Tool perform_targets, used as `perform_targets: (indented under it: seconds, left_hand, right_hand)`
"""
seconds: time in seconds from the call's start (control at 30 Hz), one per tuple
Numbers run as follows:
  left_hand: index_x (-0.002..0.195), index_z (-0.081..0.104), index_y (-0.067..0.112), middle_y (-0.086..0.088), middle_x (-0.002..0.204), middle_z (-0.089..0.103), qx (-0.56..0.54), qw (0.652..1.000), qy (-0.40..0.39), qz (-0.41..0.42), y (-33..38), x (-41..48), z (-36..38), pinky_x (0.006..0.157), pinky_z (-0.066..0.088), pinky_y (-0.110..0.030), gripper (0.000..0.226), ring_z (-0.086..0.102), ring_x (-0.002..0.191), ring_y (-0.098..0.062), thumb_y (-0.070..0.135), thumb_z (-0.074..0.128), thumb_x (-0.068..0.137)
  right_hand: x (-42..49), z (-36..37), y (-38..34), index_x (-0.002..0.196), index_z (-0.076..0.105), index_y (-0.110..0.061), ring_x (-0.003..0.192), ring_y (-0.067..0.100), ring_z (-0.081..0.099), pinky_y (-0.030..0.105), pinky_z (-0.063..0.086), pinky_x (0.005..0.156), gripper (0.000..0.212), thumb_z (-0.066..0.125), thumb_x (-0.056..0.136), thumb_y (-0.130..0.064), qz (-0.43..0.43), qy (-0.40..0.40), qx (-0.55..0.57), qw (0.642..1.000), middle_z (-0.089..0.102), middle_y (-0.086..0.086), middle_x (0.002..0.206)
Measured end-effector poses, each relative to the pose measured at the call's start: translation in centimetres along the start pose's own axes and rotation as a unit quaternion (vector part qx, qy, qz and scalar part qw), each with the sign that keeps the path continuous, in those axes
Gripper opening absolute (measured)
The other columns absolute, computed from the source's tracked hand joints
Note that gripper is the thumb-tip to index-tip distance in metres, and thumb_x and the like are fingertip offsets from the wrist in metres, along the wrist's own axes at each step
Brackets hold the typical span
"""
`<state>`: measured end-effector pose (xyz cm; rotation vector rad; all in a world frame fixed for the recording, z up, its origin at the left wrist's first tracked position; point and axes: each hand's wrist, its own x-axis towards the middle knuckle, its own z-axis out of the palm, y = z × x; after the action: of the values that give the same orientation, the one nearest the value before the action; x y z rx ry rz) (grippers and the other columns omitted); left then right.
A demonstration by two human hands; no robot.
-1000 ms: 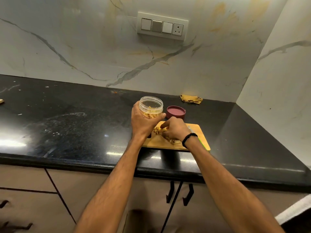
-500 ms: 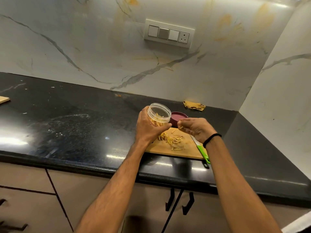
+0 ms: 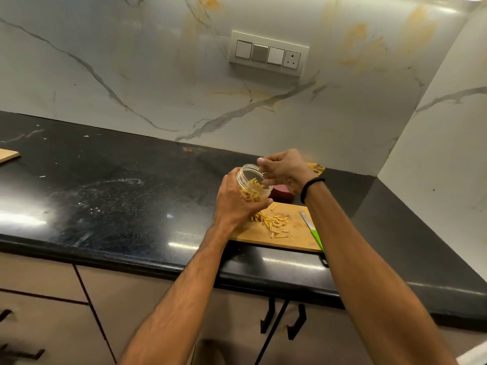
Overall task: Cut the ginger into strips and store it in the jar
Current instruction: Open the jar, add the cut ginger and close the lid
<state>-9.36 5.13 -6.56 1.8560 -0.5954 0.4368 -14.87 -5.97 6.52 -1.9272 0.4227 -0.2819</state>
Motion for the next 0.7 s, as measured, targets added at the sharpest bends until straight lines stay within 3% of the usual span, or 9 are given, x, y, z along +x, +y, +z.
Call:
perform_targets:
  seconds: [0.13,0.2,0.23,0.3,0.37,0.47,0.53,0.7]
  left_hand:
    - [0.139,0.044,0.016,-0.001,0.128,0.054,-0.025,0.999,0.027,-0.025,0.0,0.4,-0.2,0.084,0.032,0.0,0.105,0.05,0.114,-0.008,0.054,0.093,0.055]
    - [0.136,0.046,0.017,0.0,0.125,0.056,-0.053,0.995,0.062,-0.049,0.0,0.5,-0.4,0.083,0.036,-0.002,0.101,0.053,0.113,-0.009,0.052,0.094,0.055]
    - [0.135,0.046,0.017,0.0,0.124,0.057,-0.068,0.993,0.079,-0.063,0.1,0.5,-0.5,0.084,0.039,-0.004,0.1,0.055,0.112,-0.01,0.051,0.094,0.055]
    - [0.134,0.046,0.017,0.0,0.123,0.058,-0.091,0.986,0.104,-0.089,0.1,0.5,-0.7,0.087,0.048,-0.016,0.099,0.057,0.112,-0.012,0.052,0.094,0.055]
    - [0.135,0.046,0.017,0.0,0.123,0.058,-0.1,0.982,0.121,-0.105,0.0,0.5,-0.8,0.091,0.053,-0.027,0.1,0.058,0.112,-0.013,0.053,0.093,0.054]
    - [0.135,0.045,0.017,-0.001,0.125,0.056,-0.088,0.979,0.142,-0.117,0.1,0.5,-1.0,0.092,0.05,-0.026,0.099,0.054,0.114,-0.012,0.052,0.093,0.056]
    - [0.135,0.045,0.017,-0.001,0.125,0.055,-0.071,0.978,0.155,-0.119,0.1,0.5,-1.0,0.093,0.047,-0.026,0.099,0.052,0.114,-0.011,0.052,0.092,0.056]
    - [0.135,0.045,0.016,-0.002,0.125,0.054,-0.042,0.981,0.153,-0.11,0.0,0.5,-1.0,0.091,0.044,-0.022,0.099,0.047,0.112,-0.008,0.053,0.092,0.056]
  right_hand:
    - [-0.7,-1.1,1.5,0.105,0.067,-0.003,0.077,0.021,0.073,0.031,0.061,0.071,0.016,0.064,0.093,-0.011,-0.031,0.129,0.176,0.975,0.073,0.012,0.09]
    - [-1.0,-1.4,3.5,0.093,0.071,-0.009,0.075,0.015,0.073,0.029,0.06,0.071,0.007,0.065,0.092,-0.012,-0.031,0.174,0.134,0.975,0.073,0.009,0.087]
    - [-1.3,-1.3,4.5,0.085,0.072,-0.016,0.076,0.013,0.072,0.029,0.06,0.072,0.009,0.066,0.091,-0.014,-0.033,0.174,0.057,0.983,0.073,0.007,0.087]
    - [-1.4,-0.9,6.5,0.083,0.073,-0.025,0.084,0.012,0.068,0.033,0.058,0.079,0.008,0.068,0.089,-0.023,-0.053,0.121,-0.145,0.981,0.072,0.001,0.089]
    - [-1.8,0.2,7.4,0.103,0.074,-0.019,0.095,0.012,0.064,0.03,0.053,0.085,0.018,0.068,0.089,-0.03,-0.092,0.033,-0.282,0.955,0.071,-0.001,0.1]
    - [-1.9,2.2,7.6,0.127,0.063,-0.018,0.11,0.014,0.059,0.028,0.047,0.093,0.041,0.067,0.09,-0.035,-0.112,-0.09,-0.34,0.929,0.065,0.001,0.123]
    - [-2.0,3.2,7.9,0.126,0.064,-0.021,0.113,0.018,0.056,0.033,0.046,0.096,0.039,0.063,0.092,-0.038,-0.145,-0.132,-0.391,0.899,0.061,0.002,0.128]
    - [-1.7,2.6,8.6,0.116,0.071,-0.02,0.099,0.017,0.06,0.027,0.049,0.088,0.024,0.059,0.095,-0.022,-0.198,-0.107,-0.449,0.865,0.066,0.002,0.113]
